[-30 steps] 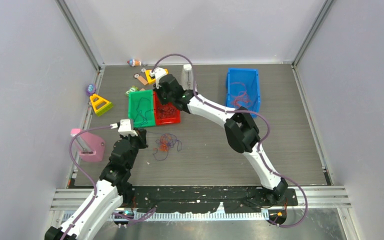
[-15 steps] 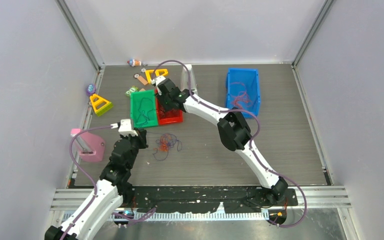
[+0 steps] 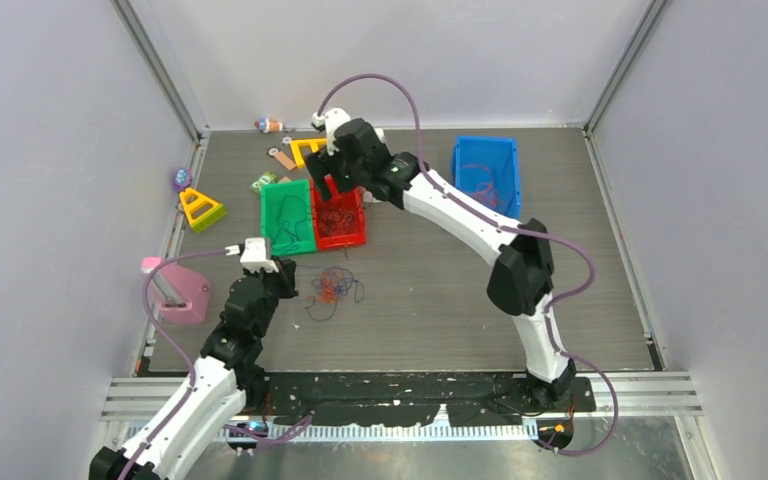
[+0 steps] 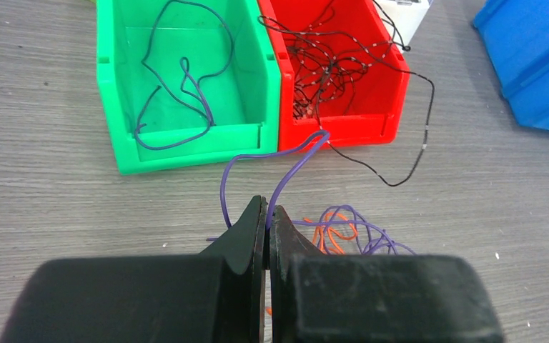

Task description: Untangle the cables

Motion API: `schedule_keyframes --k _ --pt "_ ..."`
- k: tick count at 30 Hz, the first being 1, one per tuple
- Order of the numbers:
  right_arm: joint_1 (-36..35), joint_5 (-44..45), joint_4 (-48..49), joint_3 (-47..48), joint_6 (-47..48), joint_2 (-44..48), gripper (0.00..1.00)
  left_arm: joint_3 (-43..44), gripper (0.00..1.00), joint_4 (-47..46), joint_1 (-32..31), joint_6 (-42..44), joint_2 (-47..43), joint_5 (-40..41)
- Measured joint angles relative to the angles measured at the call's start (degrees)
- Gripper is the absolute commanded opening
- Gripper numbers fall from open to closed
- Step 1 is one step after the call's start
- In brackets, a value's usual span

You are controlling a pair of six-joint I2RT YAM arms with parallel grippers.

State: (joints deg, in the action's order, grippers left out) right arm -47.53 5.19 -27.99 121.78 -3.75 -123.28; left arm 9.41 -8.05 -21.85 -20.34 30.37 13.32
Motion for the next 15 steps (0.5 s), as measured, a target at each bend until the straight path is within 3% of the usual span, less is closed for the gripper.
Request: schedule_keyframes --k 7,15 --pt "0.0 -2.93 6.29 -23.15 -1.18 15.23 0.92 3.8 0.0 2.86 0.0 -0.24 1.95 -5.7" --pt "0.0 -7.13 16.48 -55.43 -4.2 33.99 0.92 19.5 0.0 14.8 -0.26 -2.51 0.26 -12.61"
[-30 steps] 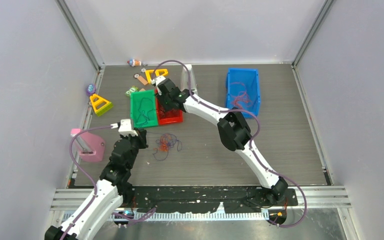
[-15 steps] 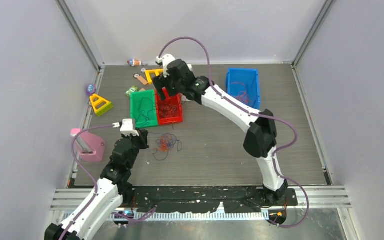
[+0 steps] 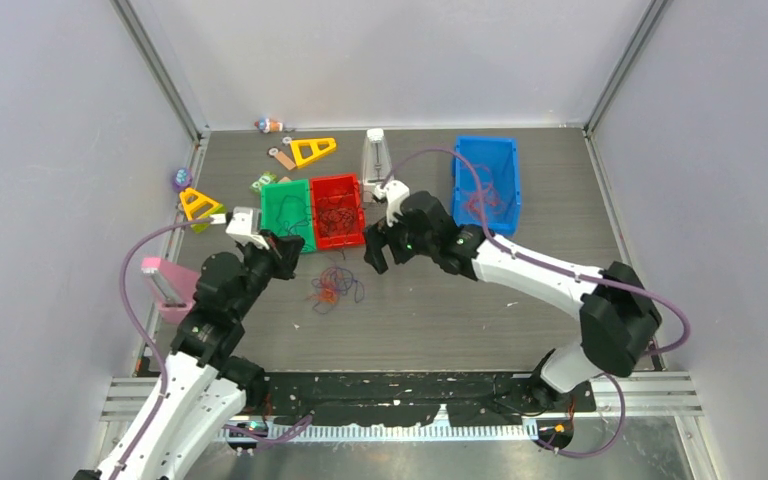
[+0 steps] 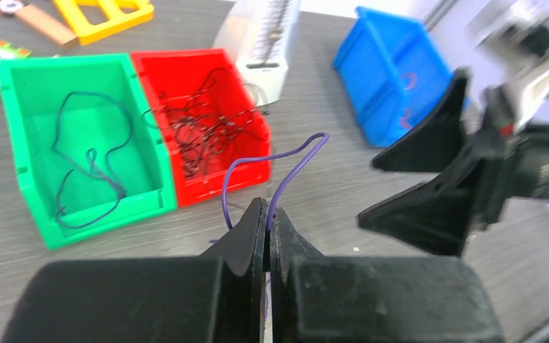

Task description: Untangle the cables

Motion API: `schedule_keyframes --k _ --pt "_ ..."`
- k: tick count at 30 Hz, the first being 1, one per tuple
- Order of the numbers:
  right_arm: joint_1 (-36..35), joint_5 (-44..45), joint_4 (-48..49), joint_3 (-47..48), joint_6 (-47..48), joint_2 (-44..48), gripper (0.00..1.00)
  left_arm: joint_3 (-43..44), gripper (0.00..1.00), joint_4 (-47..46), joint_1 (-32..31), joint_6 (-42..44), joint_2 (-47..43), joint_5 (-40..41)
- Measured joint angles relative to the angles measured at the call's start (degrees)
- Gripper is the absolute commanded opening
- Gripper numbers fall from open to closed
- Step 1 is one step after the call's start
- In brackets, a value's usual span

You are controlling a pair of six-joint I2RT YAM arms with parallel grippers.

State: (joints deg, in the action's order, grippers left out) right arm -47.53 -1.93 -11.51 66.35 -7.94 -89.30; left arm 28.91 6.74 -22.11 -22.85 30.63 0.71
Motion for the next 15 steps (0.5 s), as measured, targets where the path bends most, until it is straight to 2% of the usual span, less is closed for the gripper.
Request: schedule_keyframes --k 9,15 --pt "-0.22 -9.14 18.78 -20.68 -3.1 10.12 0.97 15.34 0.0 11.19 -2.62 -3.45 4.87 -14.01" --pt "-1.4 -14.01 28.44 -28.52 -3.17 16.57 0.95 26.47 0.0 13.46 -10.19 -5.53 9.88 -20.33"
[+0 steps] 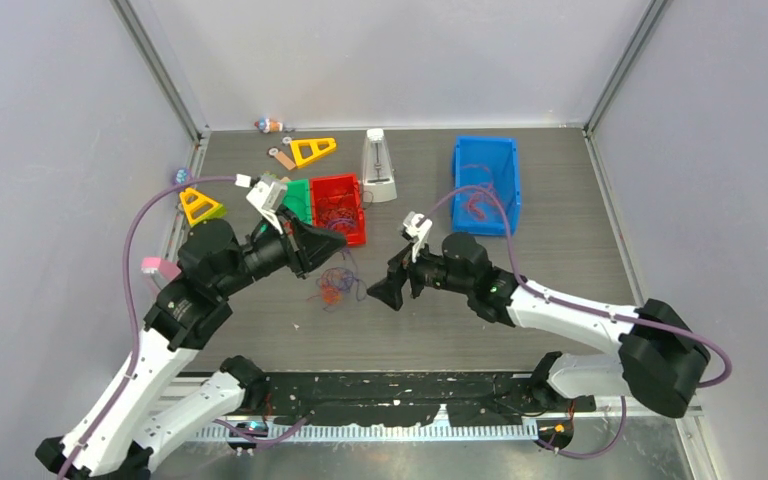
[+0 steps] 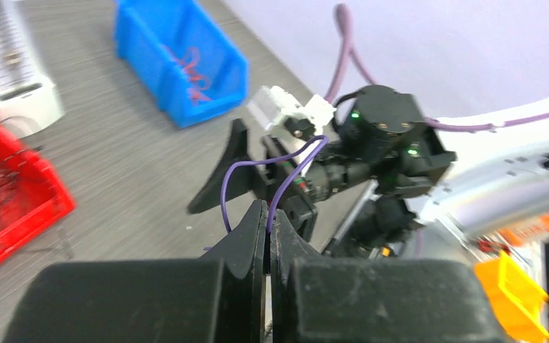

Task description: Untangle the cables

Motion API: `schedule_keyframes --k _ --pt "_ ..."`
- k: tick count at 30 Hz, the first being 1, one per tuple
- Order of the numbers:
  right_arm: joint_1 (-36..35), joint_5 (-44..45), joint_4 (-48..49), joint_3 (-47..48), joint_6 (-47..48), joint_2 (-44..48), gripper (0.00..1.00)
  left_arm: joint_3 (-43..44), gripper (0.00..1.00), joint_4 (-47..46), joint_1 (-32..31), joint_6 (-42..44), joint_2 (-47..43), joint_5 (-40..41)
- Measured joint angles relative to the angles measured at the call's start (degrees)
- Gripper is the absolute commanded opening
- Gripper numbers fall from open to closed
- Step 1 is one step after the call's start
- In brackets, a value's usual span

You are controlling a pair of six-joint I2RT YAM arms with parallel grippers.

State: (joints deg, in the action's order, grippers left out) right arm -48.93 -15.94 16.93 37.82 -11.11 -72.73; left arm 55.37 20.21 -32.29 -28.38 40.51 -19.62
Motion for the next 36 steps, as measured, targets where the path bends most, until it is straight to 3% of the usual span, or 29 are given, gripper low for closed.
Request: schedule_keyframes --k 6,11,17,27,36 --pt "-2.27 -5.66 10.23 -3.15 0.07 4.48 0.9 7.13 0.0 -1.38 -4.76 -3.02 4.13 -3.23" --pt "-4.48 -8.28 17.11 -3.87 -0.31 3.87 0.76 11.13 0.0 -4.57 -5.01 -6.78 7.3 -4.48" --pt "-5.46 -7.08 20.02 -4.02 -1.4 4.04 0.76 14.25 0.0 -3.69 -5.09 -6.64 8.37 -1.33" --pt "-5.55 19.41 5.6 -6.14 -1.53 12.44 0.79 18.47 0.0 10.05 -0.81 5.27 8.11 22.69" --pt "-5.57 25.31 -0.24 -4.92 -3.19 6.78 0.8 20.74 0.0 11.82 7.45 12.39 16.13 40.19"
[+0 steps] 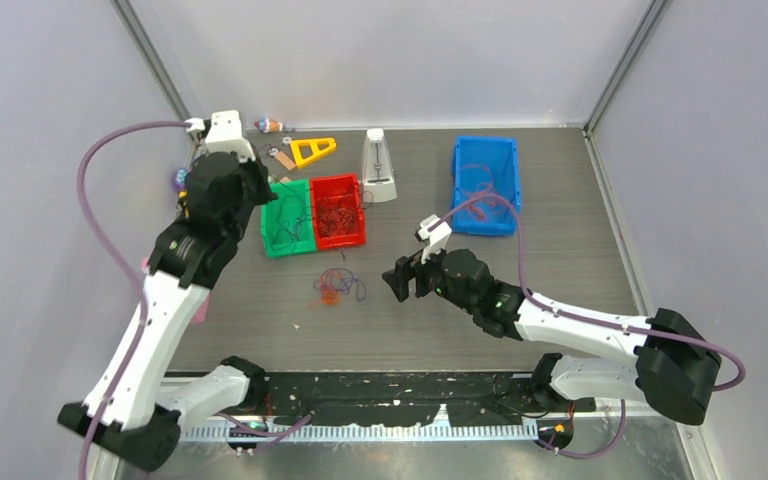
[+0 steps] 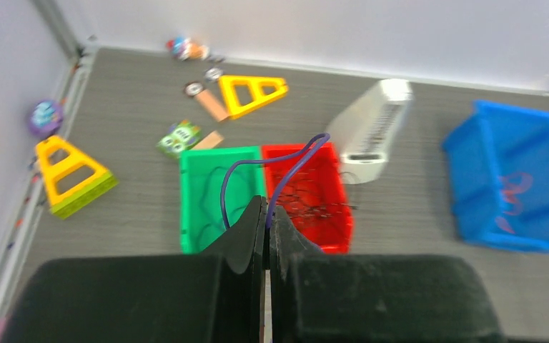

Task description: Untangle the cables

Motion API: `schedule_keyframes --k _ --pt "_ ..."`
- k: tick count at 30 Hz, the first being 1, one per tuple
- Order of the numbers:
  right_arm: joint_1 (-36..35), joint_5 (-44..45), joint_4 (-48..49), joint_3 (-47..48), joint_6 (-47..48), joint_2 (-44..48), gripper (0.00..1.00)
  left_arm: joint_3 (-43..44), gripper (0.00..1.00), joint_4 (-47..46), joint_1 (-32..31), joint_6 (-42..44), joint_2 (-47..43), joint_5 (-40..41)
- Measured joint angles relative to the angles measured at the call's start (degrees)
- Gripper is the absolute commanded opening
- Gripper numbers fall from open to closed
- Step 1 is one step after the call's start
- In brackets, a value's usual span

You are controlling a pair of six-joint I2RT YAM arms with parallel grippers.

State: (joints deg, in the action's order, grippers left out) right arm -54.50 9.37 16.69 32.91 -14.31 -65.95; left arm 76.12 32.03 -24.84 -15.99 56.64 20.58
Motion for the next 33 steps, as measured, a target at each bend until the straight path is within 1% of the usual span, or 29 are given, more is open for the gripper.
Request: schedule_keyframes --k 3,7,12,16,20,23,25,28,29,30,33 --pt "0.0 0.0 -0.11 0.33 -0.5 -0.68 0.8 0.52 0.0 -0.59 3.63 -0.07 5.84 2.49" --pt "0.0 -0.07 -0.11 0.94 -0.9 -0.96 0.8 0.52 0.0 -2.43 6.64 -0.74 14.62 4.37" --pt "0.0 -0.09 -0.07 1.62 -0.92 -0.96 0.8 0.85 0.0 -5.51 10.1 -3.26 23.34 5.33" --pt "0.02 -0.07 -0.09 1.66 -0.92 -0.94 0.8 3.32 0.0 -6.36 12.48 -5.92 31.04 7.39" --pt "0.02 -0.04 -0.11 1.66 -0.9 -0.94 0.8 3.85 0.0 -6.8 13.57 -7.48 36.04 8.57" --pt "0.02 -0.02 -0.11 1.73 -0.87 -0.96 0.8 4.37 0.0 -6.03 13.73 -7.98 38.45 7.69" --pt "0.02 -0.02 -0.37 2.14 -0.87 -1.27 0.8 5.51 0.0 -4.61 13.7 -8.11 40.24 6.32" --pt "0.02 -0.09 -0.94 3.72 -0.87 -3.06 0.8 9.57 0.0 -0.5 13.7 -8.04 45.0 3.85" --pt "0.02 -0.2 -1.29 4.31 -0.9 -3.78 0.8 10.54 0.02 0.39 13.7 -7.98 46.47 3.23" --pt "0.02 -0.28 -1.49 4.76 -0.9 -4.39 0.8 11.34 0.06 1.62 13.7 -7.8 47.95 2.62" --pt "0.02 -0.94 -2.32 6.21 -0.98 -6.73 0.8 11.58 0.23 5.09 13.7 -7.23 50.47 1.57"
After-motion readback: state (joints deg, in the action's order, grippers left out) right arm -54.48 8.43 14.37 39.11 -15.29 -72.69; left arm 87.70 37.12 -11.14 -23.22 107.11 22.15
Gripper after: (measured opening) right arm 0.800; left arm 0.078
